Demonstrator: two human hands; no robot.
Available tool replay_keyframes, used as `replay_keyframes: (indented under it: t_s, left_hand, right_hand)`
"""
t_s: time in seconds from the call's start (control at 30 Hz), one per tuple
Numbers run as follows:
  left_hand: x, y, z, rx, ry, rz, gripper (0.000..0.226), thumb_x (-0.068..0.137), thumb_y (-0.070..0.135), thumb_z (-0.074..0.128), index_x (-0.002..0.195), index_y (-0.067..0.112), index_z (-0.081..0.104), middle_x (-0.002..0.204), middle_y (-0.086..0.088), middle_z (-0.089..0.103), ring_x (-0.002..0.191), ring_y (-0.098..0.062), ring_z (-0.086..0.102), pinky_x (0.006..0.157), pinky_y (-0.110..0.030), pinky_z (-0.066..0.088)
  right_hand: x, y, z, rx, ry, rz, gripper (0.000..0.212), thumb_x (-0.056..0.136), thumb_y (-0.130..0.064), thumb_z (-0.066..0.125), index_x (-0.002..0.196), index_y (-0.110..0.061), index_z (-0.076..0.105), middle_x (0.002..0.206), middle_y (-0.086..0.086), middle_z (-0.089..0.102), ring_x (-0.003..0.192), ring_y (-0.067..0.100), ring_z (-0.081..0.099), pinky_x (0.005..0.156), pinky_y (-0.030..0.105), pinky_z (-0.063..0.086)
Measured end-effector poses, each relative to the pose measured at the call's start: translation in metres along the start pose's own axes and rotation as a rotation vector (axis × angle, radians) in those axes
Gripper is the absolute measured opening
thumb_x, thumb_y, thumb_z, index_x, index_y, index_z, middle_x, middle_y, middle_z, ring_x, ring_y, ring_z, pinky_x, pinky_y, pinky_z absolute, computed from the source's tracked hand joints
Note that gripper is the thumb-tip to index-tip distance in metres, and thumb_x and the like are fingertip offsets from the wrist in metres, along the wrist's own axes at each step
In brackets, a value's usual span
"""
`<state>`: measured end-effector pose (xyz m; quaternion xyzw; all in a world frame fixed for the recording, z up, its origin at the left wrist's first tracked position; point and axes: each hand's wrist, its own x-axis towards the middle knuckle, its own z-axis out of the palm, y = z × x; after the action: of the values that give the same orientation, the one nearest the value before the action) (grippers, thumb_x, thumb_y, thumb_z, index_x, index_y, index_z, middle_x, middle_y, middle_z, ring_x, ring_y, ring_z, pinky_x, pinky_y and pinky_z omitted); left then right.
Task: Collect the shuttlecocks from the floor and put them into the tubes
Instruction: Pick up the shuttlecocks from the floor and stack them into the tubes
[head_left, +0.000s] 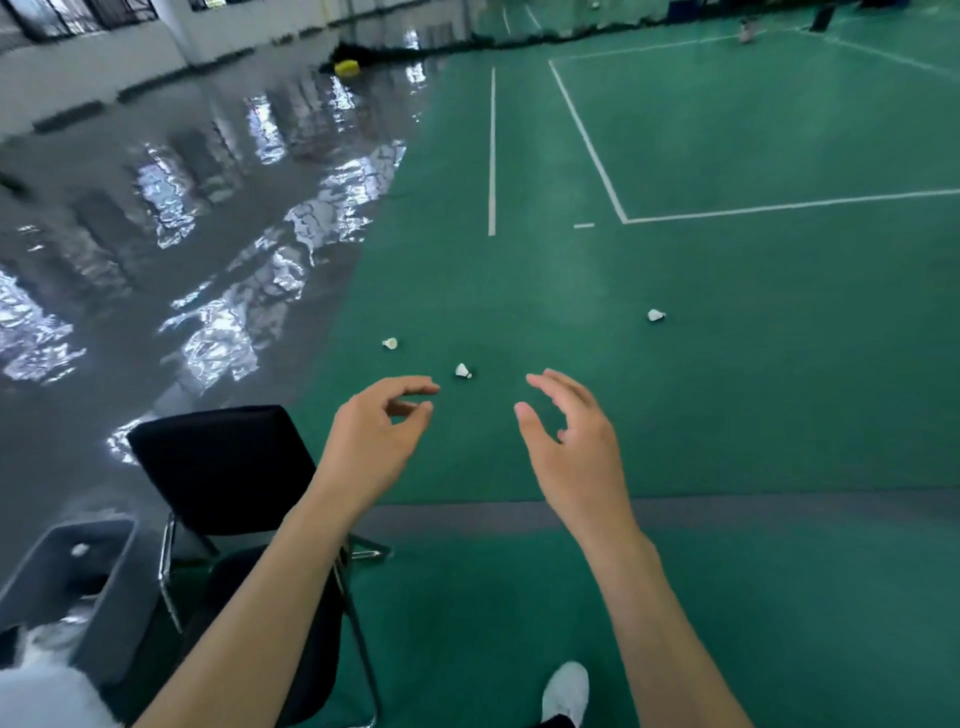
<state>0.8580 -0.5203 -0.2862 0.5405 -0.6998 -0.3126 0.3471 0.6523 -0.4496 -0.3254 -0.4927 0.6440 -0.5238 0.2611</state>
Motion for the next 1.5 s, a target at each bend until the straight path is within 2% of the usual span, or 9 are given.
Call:
replay_keyframes:
  t_s: [0.13, 0.23, 0.4, 0.8, 1.03, 1.2, 1.33, 1.43, 1.5]
  left_hand:
    - [0.081, 0.013, 0.057, -0.088, -0.072, 0.032, 0.022, 0.092, 0.024, 0.072, 0.105, 0.042, 0.07, 0.134, 0.028, 0.057, 0.099, 0.004, 0.067, 0.078, -0.009, 0.051]
    - [0.154, 0.028, 0.109, -0.147, -0.147, 0.067, 0.022, 0.092, 0.027, 0.073, 0.108, 0.042, 0.07, 0.14, 0.025, 0.056, 0.11, 0.0, 0.066, 0.096, -0.026, 0.053]
    - [0.26, 0.074, 0.18, -0.172, -0.293, 0.144, 0.025, 0.092, 0.032, 0.072, 0.114, 0.043, 0.068, 0.143, 0.024, 0.053, 0.121, -0.003, 0.06, 0.106, -0.035, 0.05]
    - [0.511, 0.153, 0.32, -0.183, -0.261, 0.293, 0.026, 0.092, 0.021, 0.072, 0.113, 0.036, 0.07, 0.137, 0.018, 0.057, 0.115, -0.006, 0.062, 0.097, -0.039, 0.053]
    - [0.644, 0.107, 0.31, -0.044, -0.125, 0.132, 0.026, 0.094, 0.024, 0.071, 0.111, 0.044, 0.067, 0.136, 0.023, 0.056, 0.111, 0.001, 0.061, 0.098, -0.031, 0.05]
    - [0.729, 0.06, 0.303, -0.066, -0.047, 0.026, 0.029, 0.093, 0.021, 0.071, 0.104, 0.049, 0.067, 0.13, 0.026, 0.059, 0.102, 0.002, 0.065, 0.091, -0.022, 0.05]
    - [0.819, 0.022, 0.321, -0.069, -0.064, 0.002, 0.027, 0.093, 0.022, 0.07, 0.105, 0.046, 0.067, 0.13, 0.026, 0.059, 0.1, 0.003, 0.066, 0.091, -0.021, 0.049]
    - [0.9, -0.004, 0.342, -0.064, -0.134, 0.033, 0.025, 0.093, 0.024, 0.07, 0.108, 0.045, 0.068, 0.132, 0.025, 0.058, 0.102, 0.004, 0.065, 0.092, -0.018, 0.047]
    - [0.962, -0.016, 0.356, -0.06, -0.191, 0.04, 0.023, 0.094, 0.024, 0.069, 0.112, 0.04, 0.069, 0.133, 0.022, 0.058, 0.102, 0.003, 0.064, 0.092, -0.017, 0.046]
  right_hand:
    - [0.077, 0.021, -0.034, -0.047, 0.059, 0.066, 0.039, 0.097, -0.045, 0.059, 0.136, -0.041, 0.059, 0.139, -0.03, 0.049, 0.127, -0.007, 0.048, 0.103, 0.033, 0.048]
    - [0.148, 0.041, -0.072, -0.064, 0.131, 0.132, 0.038, 0.097, -0.046, 0.061, 0.135, -0.046, 0.057, 0.132, -0.033, 0.053, 0.117, -0.017, 0.048, 0.096, 0.027, 0.048]
    - [0.239, 0.069, -0.129, -0.099, 0.192, 0.179, 0.035, 0.097, -0.045, 0.062, 0.133, -0.046, 0.06, 0.129, -0.028, 0.058, 0.112, -0.022, 0.047, 0.084, 0.012, 0.041]
    - [0.537, 0.148, -0.176, -0.139, 0.173, 0.115, 0.03, 0.097, -0.045, 0.061, 0.125, -0.039, 0.066, 0.125, -0.025, 0.062, 0.115, -0.004, 0.056, 0.085, 0.013, 0.039]
    - [0.721, 0.163, -0.116, -0.101, -0.055, 0.087, 0.021, 0.098, -0.045, 0.06, 0.118, -0.047, 0.065, 0.114, -0.024, 0.06, 0.108, -0.005, 0.057, 0.076, 0.017, 0.042]
    - [0.82, 0.172, -0.064, -0.12, -0.163, 0.042, 0.025, 0.098, -0.043, 0.059, 0.123, -0.045, 0.065, 0.109, -0.038, 0.053, 0.102, -0.008, 0.055, 0.077, 0.015, 0.04]
    - [0.903, 0.199, -0.026, -0.138, -0.139, 0.053, 0.035, 0.097, -0.042, 0.06, 0.132, -0.045, 0.06, 0.107, -0.047, 0.047, 0.068, -0.006, 0.057, 0.069, 0.009, 0.04]
    - [0.965, 0.222, -0.003, -0.171, -0.142, 0.093, 0.042, 0.098, -0.039, 0.06, 0.14, -0.042, 0.054, 0.099, -0.054, 0.052, 0.094, -0.003, 0.056, 0.068, -0.002, 0.039]
    - [1.002, 0.238, 0.009, -0.228, -0.122, 0.127, 0.044, 0.098, -0.038, 0.06, 0.141, -0.041, 0.053, 0.091, -0.051, 0.055, 0.08, 0.011, 0.06, 0.064, 0.001, 0.04]
